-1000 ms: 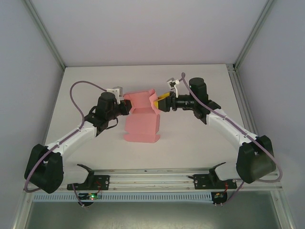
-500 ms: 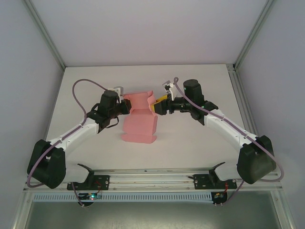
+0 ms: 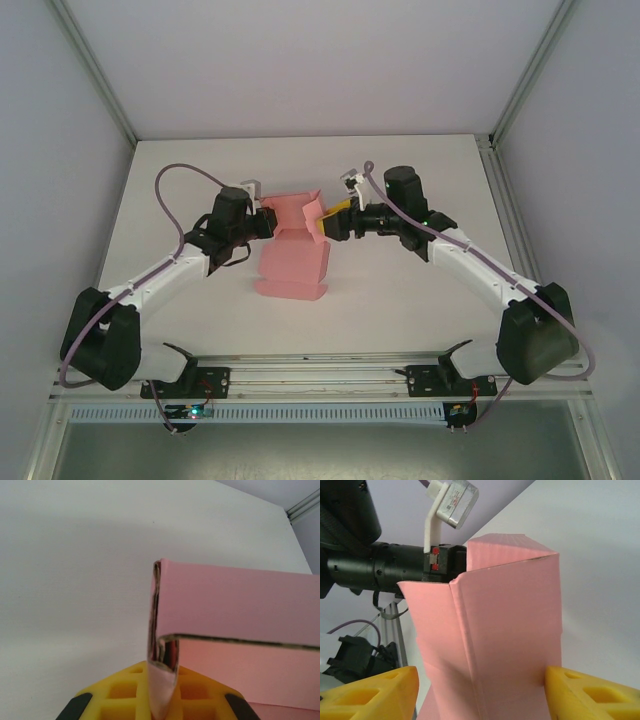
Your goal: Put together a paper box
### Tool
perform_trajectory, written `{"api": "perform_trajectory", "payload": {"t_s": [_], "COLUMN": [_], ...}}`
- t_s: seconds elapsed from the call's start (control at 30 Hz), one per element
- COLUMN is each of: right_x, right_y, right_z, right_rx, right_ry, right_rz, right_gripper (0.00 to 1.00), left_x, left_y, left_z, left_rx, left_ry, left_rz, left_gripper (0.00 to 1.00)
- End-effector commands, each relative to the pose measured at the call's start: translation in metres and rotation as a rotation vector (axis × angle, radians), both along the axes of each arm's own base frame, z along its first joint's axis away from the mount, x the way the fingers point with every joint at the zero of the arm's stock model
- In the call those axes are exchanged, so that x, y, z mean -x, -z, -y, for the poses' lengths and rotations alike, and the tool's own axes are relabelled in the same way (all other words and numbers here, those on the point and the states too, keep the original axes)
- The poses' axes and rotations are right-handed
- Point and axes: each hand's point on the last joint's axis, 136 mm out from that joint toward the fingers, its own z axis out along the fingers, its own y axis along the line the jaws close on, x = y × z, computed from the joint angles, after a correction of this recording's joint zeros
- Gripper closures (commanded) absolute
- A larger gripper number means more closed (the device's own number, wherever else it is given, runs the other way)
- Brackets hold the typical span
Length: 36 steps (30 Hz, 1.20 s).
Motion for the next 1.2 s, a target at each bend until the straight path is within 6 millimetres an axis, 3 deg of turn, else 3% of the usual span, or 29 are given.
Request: {"api": "perform_trajectory", "payload": {"t_s": [0.0,0.17,0.33,0.57,0.67,0.87,1.03,1.17], "right_x": [-0.002,-0.015,-0.025,-0.038,-0.052,-0.088,-0.105,-0.113], "right_y": [0.002,0.023,0.044,0.053,0.056,0.063,0.068,0.074], "right_z": [-0.019,-0.028,-0.019,-0.015,-0.007,0.024,0.048,0.066], "right_rx": [0.018,0.12,0.312,0.465,0.527,0.683,0.815,0.939], "right_ry": [-0.021,0.037,0.146,0.282,0.385,0.661,0.799,0.86], "right_rz": [-0.005,0.007,0.072,0.164,0.201,0.284,0.323,0.349], "right_gripper": [0.36,0.39,0.41,0.44,0.52,0.83,0.99,1.0], "left_x": [-0.013,-0.016,-0.018,-0.017,-0.015,-0.007,-0.004,-0.002], "left_y": [-0.021,-0.022,-0.025,-0.029,-0.032,-0.039,-0.039,-0.039], "left_z": [0.004,0.004,0.0,0.004,0.005,0.016,0.017,0.015], "left_rx": [0.037,0.038,0.034,0.044,0.058,0.048,0.022,0.008], "left_ry": [-0.017,-0.029,-0.056,-0.035,-0.038,-0.036,-0.109,-0.167], "left_rz": [0.045,0.041,0.048,0.049,0.043,0.042,-0.001,-0.033], "left_gripper": [1.0,1.0,1.0,1.0,1.0,1.0,1.0,1.0]}}
